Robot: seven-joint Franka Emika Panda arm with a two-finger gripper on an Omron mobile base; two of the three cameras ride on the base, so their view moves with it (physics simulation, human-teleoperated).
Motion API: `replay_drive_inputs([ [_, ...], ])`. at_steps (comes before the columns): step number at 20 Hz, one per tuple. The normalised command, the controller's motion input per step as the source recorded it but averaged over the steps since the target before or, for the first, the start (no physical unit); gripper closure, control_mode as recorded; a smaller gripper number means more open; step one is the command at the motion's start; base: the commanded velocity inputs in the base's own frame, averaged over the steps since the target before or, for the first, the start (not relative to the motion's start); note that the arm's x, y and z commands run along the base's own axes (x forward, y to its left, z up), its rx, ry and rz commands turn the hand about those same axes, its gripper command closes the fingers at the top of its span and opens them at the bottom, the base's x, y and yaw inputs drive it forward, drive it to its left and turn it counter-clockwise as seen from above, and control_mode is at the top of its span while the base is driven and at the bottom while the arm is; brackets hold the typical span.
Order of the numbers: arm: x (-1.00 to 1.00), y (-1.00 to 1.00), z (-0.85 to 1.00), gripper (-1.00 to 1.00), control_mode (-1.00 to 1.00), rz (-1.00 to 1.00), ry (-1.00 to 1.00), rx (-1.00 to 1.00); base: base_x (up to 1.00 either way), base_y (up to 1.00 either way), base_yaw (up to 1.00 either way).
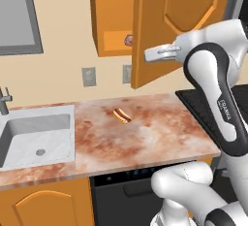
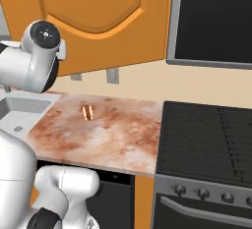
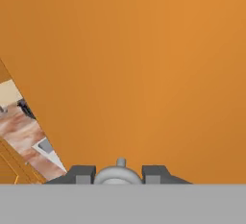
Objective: Pick the bar soap and dish brush from the cabinet and place them on the counter.
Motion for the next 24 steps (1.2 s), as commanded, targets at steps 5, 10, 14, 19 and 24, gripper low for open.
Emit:
replay_drive_inputs([
  [5, -0.39, -0.44, 0.00, 1.00, -1.00, 0.05, -0.01, -0.02, 0.00, 0.00, 0.00],
  [10, -0.39, -0.46, 0.00, 1.00, -1.00, 0.05, -0.02, -0.01, 0.00, 0.00, 0.00],
  [14, -0.40, -0.47, 0.00, 1.00, -1.00, 0.05, -0.03, -0.01, 0.00, 0.00, 0.00],
  [19, -0.39, -0.47, 0.00, 1.00, -1.00, 0.05, -0.04, -0.02, 0.00, 0.00, 0.00],
  [24, -0.34, -0.47, -0.04, 1.00, -1.00, 0.05, -0.03, -0.06, 0.00, 0.00, 0.00],
])
